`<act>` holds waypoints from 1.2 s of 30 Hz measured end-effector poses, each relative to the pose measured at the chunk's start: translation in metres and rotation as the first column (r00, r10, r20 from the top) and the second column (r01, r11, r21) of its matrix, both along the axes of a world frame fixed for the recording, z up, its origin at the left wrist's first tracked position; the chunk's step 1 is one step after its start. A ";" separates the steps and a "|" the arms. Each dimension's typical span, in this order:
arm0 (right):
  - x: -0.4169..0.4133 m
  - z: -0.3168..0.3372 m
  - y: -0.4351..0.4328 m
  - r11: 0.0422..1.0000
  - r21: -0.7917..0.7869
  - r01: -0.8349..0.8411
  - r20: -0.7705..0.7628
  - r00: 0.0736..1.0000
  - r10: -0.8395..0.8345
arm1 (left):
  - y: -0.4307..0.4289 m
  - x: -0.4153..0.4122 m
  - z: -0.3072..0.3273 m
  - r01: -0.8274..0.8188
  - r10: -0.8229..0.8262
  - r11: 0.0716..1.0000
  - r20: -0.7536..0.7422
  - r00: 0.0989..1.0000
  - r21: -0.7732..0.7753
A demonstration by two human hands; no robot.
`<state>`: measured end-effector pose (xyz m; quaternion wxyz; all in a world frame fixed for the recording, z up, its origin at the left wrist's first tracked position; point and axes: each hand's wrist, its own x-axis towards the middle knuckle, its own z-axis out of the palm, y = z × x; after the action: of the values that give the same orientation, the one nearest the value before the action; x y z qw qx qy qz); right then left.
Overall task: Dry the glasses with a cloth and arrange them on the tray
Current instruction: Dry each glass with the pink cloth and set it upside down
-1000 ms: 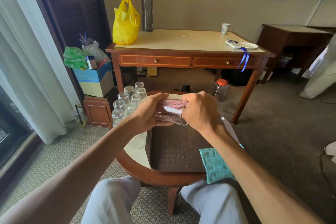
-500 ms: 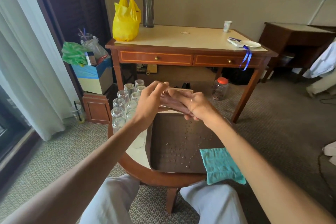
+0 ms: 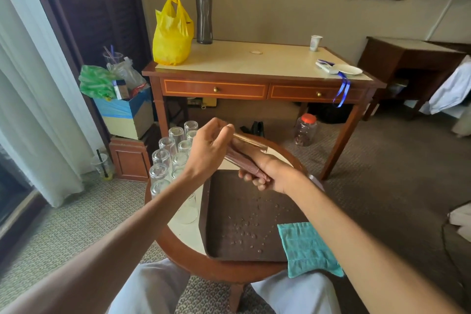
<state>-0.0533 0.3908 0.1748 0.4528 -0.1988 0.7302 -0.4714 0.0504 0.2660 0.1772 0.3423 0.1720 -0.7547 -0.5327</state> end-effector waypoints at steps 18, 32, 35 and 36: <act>-0.035 -0.004 0.007 0.998 -0.034 0.054 -0.401 0.914 -0.063 | -0.034 -0.035 0.018 0.042 -0.139 0.915 0.215 0.967 0.402; -0.124 -0.052 0.007 0.938 -0.283 0.203 0.117 0.977 -0.176 | -0.113 -0.088 0.016 -0.164 0.115 0.975 0.285 0.952 0.153; -0.139 -0.061 -0.012 0.932 -0.275 0.238 0.145 0.968 -0.204 | -0.128 -0.104 0.006 -0.167 0.142 0.985 0.335 0.931 0.045; -0.143 -0.063 -0.016 0.928 -0.269 0.258 0.149 0.963 -0.225 | -0.130 -0.107 0.003 -0.159 0.151 0.987 0.361 0.920 -0.005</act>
<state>-0.1967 0.3746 0.1114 0.3994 -0.1429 0.6459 -0.6347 -0.0568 0.1360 0.1802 0.2371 0.3300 -0.7821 -0.4724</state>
